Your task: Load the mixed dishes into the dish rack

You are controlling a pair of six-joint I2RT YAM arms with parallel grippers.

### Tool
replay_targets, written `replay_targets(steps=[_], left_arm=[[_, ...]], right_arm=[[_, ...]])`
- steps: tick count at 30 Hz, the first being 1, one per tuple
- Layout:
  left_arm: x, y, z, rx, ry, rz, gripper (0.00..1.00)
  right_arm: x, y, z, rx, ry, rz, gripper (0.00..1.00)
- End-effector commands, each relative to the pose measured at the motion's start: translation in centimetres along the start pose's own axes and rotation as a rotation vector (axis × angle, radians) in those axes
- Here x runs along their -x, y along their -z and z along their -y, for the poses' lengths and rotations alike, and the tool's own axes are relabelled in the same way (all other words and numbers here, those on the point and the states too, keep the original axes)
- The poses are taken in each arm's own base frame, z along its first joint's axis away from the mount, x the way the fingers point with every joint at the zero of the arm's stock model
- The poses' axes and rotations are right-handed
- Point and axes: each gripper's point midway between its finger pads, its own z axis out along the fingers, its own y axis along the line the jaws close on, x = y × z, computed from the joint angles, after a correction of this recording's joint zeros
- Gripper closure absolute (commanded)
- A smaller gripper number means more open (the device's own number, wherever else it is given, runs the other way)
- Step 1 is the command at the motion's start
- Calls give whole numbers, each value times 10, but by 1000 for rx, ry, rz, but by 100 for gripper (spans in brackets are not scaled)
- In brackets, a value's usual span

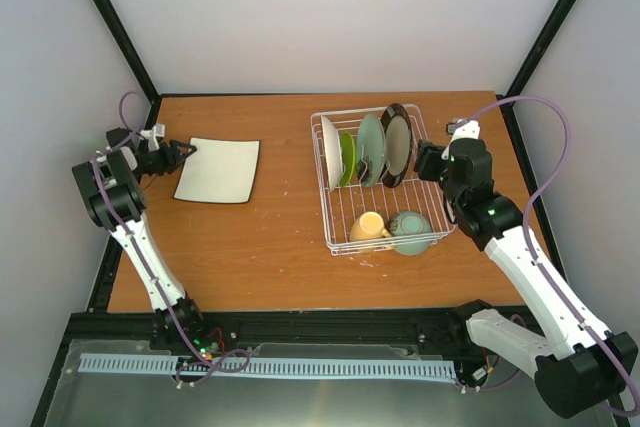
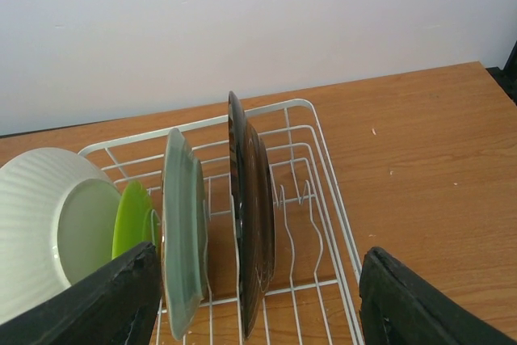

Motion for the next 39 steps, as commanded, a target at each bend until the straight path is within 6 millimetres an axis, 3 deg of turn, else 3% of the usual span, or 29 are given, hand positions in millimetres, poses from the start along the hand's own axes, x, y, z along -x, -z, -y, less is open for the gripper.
replay_targets(steps=[1,10,18,24,33,39], left_arm=[[-24,-11,-6,-58,68,-63,40],[-34,-18,-10,-105,113,-86,66],[-37,-19,-9,-136,131,-90,99],[-29,-14,11,-202,129,-76,99],[6,12,69,-341,4,-7,99],[15,27,100,-402,-42,12,99]], right_arm=[[21,4,-8,32,-7,54,33],[21,3,-9,36,1,54,34],[20,0,-11,42,0,47,34],[18,-3,-14,59,-8,41,34],[20,-3,-37,182,-8,41,38],[21,-2,-57,293,12,35,38]])
